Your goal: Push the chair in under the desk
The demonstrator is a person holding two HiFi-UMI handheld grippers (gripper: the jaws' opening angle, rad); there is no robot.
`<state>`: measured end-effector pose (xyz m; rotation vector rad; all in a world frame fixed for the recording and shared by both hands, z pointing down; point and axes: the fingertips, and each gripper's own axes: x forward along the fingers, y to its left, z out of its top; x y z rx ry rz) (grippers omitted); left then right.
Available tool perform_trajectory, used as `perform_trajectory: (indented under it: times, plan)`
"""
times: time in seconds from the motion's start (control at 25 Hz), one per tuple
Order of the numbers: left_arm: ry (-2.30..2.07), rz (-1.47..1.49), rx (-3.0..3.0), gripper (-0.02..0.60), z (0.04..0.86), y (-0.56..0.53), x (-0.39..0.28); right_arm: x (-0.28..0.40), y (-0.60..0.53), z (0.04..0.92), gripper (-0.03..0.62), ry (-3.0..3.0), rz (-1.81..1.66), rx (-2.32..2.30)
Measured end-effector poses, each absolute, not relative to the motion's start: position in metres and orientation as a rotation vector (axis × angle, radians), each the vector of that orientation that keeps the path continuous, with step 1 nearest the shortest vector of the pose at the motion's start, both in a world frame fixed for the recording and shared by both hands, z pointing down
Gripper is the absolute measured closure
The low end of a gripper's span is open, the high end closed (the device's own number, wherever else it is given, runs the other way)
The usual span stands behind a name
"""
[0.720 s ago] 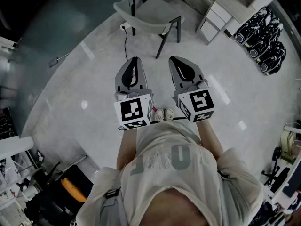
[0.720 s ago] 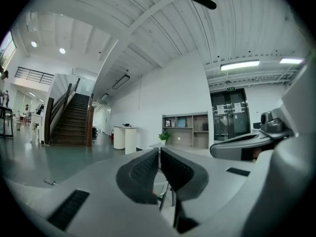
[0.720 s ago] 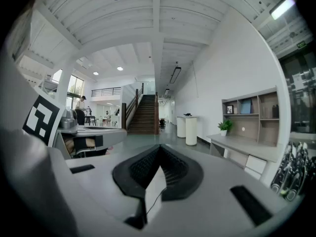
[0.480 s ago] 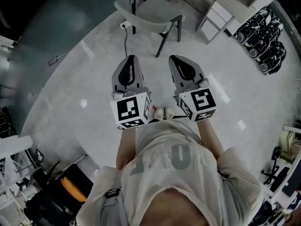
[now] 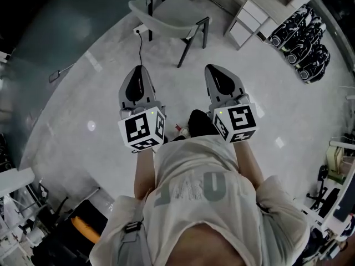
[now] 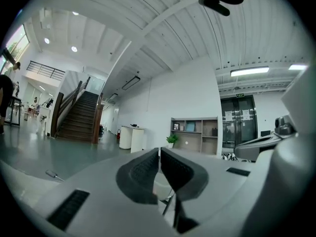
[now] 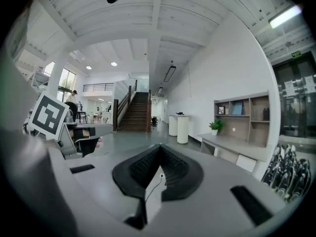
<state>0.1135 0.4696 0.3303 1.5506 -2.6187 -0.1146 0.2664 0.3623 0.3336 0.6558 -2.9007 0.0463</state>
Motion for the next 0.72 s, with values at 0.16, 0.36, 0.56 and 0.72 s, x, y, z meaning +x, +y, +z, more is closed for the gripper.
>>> perform_trajectory:
  times: [0.16, 0.36, 0.56, 0.72]
  plan:
    - [-2.634, -0.080, 1.488, 0.557, 0.347, 0.465, 0.091, 0.264, 0.343, 0.340, 0.577, -2.872, 0.061, 0.701]
    - [-2.650, -0.067, 1.481, 0.558, 0.358, 0.430, 0.063, 0.241, 0.302, 0.362, 0.577, -2.843, 0.032, 0.725]
    - [-2.640, -0.029, 1.483, 0.557, 0.373, 0.376, 0.027, 0.206, 0.252, 0.386, 0.577, -2.839, 0.084, 0.725]
    - [-2.677, 0.019, 1.488, 0.557, 0.358, 0.315, -0.009, 0.160, 0.184, 0.379, 0.577, -2.861, 0.068, 0.674]
